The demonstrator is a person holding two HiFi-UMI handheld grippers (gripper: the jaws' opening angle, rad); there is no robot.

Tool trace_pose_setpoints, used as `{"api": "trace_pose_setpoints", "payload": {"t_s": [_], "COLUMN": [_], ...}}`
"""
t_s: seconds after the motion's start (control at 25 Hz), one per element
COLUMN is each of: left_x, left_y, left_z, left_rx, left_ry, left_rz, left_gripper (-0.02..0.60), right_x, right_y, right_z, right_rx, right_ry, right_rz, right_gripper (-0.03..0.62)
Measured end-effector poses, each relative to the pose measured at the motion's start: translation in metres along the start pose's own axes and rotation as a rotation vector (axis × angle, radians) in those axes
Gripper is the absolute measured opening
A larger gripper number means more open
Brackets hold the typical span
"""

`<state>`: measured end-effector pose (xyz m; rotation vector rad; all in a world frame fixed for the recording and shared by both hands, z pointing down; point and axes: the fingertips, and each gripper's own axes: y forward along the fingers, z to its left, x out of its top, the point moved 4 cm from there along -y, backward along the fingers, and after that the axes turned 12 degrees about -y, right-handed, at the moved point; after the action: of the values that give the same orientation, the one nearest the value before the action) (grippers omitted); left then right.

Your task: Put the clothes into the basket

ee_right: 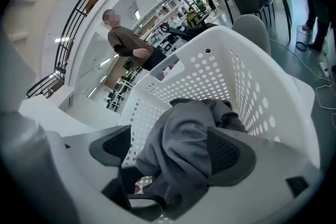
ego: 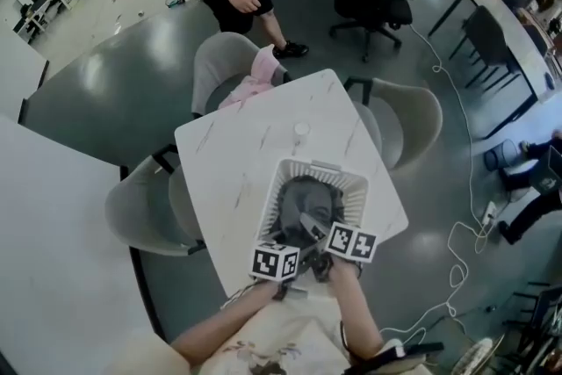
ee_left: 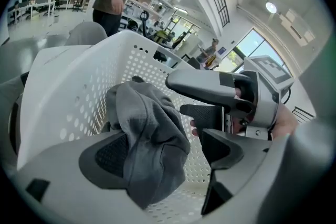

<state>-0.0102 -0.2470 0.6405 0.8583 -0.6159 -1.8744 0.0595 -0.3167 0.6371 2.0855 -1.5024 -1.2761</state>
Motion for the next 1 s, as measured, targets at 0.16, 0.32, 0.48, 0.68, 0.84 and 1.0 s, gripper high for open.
{"api": "trace_pose_setpoints", "payload": {"t_s": [0.16, 0.32, 0.48, 0.68, 0.84, 1.0], "left_x": [-0.007, -0.009, -0.011, -0.020, -0.026, -0.032], "left_y": [-0.007, -0.012, -0.021, -0.032, -0.042, -0.055], "left_z": [-0.002, -0.004, -0.009, -0.018, -0.025, -0.035], "left_rx": [-0.002, -0.016, -0.023, -0.058, -0.084, -0.119], "left_ry": [0.004, 0.006, 0.014, 0.035, 0.056, 0.058], "left_rz": [-0.004, -0.020, -0.034, -0.049, -0.056, -0.053], "left_gripper": [0.420, 0.420, 0.420, 0.420, 0.420, 0.419], "right_x": [-0.010, -0.017, -0.021, -0.028, -0.031, -0.034], "right_y": [-0.008, -0.017, -0.031, -0.049, -0.062, -0.079], "right_z": [0.006, 0.009, 0.015, 0.023, 0.030, 0.040], "right_rx": [0.006, 0.008, 0.009, 0.015, 0.013, 0.017], "right_ry": [0.005, 0.001, 0.004, 0.008, 0.007, 0.016], "right_rz": [-0.009, -0.022, -0.045, -0.089, -0.126, -0.167], "right_gripper": [0.436, 0.436, 0.436, 0.436, 0.436, 0.436]}}
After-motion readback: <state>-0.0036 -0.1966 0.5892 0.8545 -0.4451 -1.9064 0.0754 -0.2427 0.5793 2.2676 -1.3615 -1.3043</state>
